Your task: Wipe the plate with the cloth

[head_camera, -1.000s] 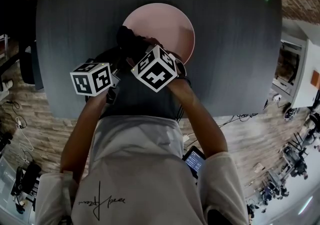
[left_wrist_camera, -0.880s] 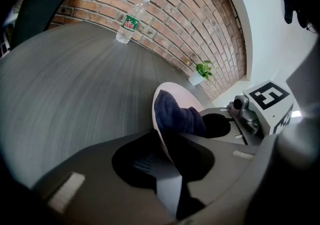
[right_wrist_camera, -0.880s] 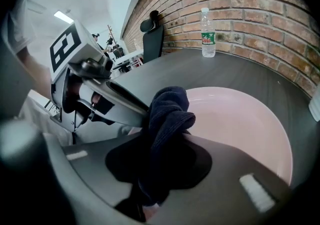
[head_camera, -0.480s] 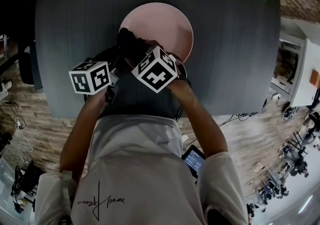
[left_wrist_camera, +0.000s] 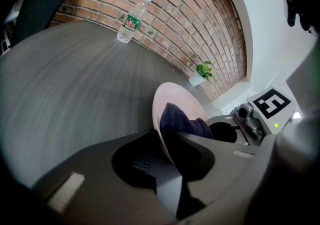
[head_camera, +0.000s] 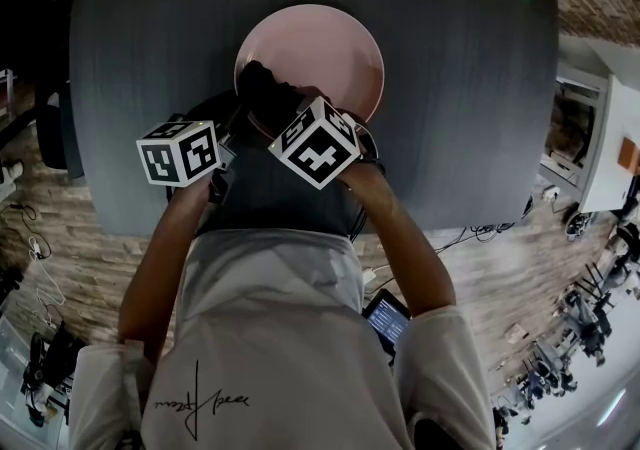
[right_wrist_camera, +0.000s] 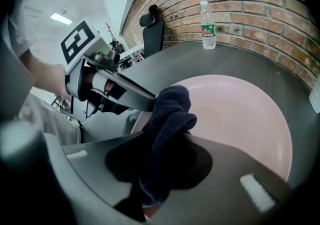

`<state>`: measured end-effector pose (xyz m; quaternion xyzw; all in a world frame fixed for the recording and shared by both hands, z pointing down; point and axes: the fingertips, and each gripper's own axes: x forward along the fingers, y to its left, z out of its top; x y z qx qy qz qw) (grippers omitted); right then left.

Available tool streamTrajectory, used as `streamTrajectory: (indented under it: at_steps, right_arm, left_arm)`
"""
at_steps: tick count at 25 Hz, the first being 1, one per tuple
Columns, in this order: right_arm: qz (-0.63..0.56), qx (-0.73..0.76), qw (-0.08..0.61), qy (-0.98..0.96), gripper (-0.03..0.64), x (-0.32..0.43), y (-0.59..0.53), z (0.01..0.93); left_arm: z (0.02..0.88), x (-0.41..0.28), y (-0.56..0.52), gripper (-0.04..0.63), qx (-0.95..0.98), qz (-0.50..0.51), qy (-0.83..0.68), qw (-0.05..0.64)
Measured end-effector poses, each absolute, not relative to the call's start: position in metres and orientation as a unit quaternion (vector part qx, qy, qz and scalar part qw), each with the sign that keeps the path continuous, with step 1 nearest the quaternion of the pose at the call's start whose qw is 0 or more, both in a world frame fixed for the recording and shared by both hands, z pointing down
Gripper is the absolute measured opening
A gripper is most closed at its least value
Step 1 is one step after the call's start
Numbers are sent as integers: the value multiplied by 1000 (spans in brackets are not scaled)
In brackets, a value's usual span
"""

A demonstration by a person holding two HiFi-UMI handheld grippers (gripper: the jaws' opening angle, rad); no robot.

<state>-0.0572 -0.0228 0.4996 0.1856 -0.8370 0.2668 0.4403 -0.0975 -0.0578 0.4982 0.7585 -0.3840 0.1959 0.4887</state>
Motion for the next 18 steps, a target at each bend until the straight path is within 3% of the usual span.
streamTrajectory:
  at_steps: [18]
  right_arm:
    - [281, 141, 483, -817, 103, -27, -1, 502]
  left_arm:
    - [497, -98, -65, 86, 763, 188, -387, 482]
